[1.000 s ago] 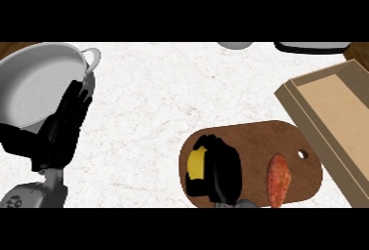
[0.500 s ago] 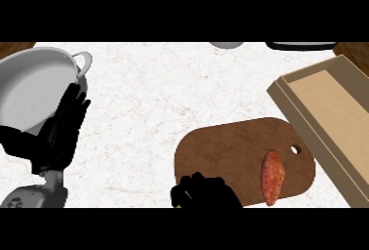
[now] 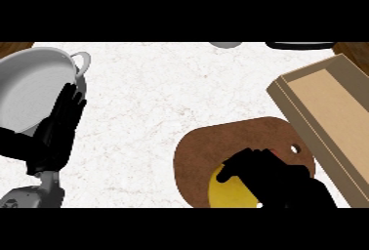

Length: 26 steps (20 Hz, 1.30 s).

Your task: Pick the lemon from the cutting board and place it in the cardboard box

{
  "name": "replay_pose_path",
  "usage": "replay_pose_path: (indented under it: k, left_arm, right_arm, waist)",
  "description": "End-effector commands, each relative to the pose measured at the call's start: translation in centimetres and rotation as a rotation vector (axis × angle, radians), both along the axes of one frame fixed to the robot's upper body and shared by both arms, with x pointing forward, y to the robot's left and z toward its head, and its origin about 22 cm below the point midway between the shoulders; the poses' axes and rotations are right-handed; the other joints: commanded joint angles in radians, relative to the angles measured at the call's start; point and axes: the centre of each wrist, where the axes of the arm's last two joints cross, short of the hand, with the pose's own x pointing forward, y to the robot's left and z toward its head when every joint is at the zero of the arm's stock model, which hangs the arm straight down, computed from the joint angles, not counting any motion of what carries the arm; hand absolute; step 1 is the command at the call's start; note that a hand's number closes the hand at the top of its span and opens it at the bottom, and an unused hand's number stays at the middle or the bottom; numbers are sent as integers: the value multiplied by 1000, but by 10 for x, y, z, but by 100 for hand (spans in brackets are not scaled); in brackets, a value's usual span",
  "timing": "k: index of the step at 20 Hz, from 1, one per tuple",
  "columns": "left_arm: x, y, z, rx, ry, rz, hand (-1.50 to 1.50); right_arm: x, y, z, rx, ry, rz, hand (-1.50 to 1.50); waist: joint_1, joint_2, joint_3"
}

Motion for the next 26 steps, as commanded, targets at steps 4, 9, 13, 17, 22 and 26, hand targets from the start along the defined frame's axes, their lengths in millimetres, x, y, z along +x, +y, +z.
replay_pose_path:
  k: [4, 9, 13, 17, 22, 26]
  left_arm:
    - [-6, -12, -3, -20, 2, -6, 0]
    - [0, -10, 6, -21, -15, -10, 0]
    - [5, -9, 5, 1, -23, 13, 0]
    - [0, -1, 9, -8, 6, -18, 0]
    - [-7, -8, -7, -9, -2, -17, 0]
    - [-7, 9, 17, -4, -17, -21, 0]
  right_arm:
    - [2, -60, 39, 100, -58, -198, 150]
    - [51, -94, 47, 76, -19, -246, 150]
    - [70, -131, 40, 120, -9, -297, 150]
    - [93, -164, 34, -37, -33, -396, 150]
    - [130, -209, 9, -75, -17, -424, 150]
    - [155, -236, -12, -118, -3, -435, 150]
  waist:
    - [3, 2, 1]
    - [9, 5, 2]
    - [6, 5, 2]
    - [13, 5, 2]
    - [17, 6, 1]
    - [26, 6, 2]
